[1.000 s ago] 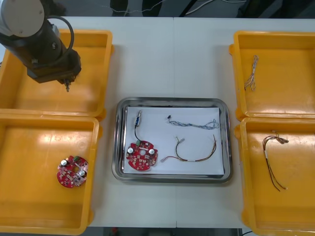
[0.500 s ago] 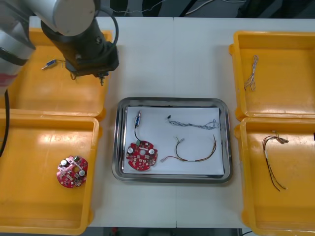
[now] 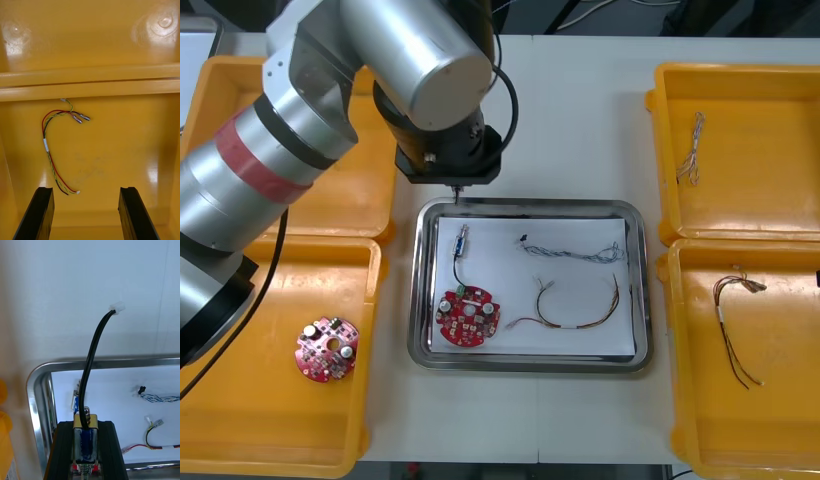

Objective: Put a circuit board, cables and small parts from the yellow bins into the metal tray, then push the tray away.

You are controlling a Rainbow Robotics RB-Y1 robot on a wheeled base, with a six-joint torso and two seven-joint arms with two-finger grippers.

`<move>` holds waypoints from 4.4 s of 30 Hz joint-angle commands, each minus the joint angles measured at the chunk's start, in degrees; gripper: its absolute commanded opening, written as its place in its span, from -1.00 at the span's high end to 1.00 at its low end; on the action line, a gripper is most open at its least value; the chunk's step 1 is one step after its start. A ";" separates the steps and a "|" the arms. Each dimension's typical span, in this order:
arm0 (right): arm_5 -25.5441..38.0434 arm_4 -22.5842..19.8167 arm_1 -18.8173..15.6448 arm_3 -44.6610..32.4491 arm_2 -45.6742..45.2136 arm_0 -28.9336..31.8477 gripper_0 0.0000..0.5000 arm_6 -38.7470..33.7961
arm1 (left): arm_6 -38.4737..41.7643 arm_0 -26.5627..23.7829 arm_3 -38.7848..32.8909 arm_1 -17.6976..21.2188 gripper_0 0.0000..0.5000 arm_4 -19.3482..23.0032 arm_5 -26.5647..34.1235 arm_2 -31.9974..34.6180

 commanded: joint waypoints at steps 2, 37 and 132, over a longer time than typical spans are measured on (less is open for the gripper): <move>0.17 -0.54 0.62 -1.80 -1.80 1.09 -1.00 -1.46 | 6.48 -1.46 -1.73 -2.65 1.00 -0.78 -2.41 -4.52; 0.17 -0.72 0.71 -1.80 -1.89 1.09 -1.00 -1.55 | 10.70 6.98 2.58 -3.26 1.00 -10.45 -18.85 -19.46; 0.17 -12.76 -8.08 -1.80 2.95 -3.22 -1.00 -1.29 | -25.16 25.17 -17.37 27.50 -1.00 12.67 6.78 35.20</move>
